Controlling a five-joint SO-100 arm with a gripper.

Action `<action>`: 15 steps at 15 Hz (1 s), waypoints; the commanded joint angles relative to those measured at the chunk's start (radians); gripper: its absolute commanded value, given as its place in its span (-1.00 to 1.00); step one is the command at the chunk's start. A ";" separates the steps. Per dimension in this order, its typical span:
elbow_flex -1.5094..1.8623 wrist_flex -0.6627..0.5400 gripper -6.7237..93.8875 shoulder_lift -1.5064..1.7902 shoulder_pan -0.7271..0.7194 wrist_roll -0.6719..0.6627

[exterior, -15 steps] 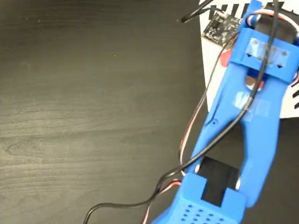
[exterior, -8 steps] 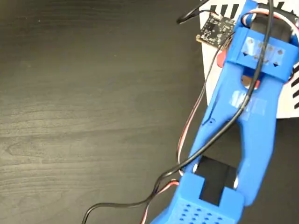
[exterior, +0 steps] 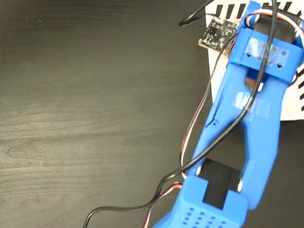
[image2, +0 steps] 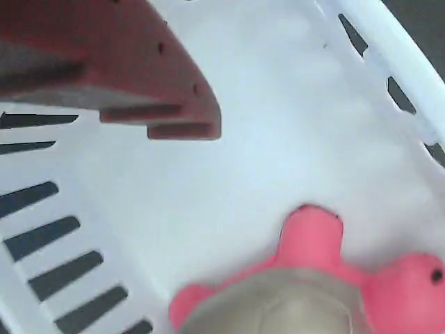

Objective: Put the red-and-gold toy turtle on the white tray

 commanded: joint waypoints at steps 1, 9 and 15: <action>-0.015 -0.003 0.26 0.126 -0.003 0.002; 0.149 -0.081 -0.87 0.577 -0.258 0.008; 0.811 -0.385 -0.87 1.092 -0.627 0.009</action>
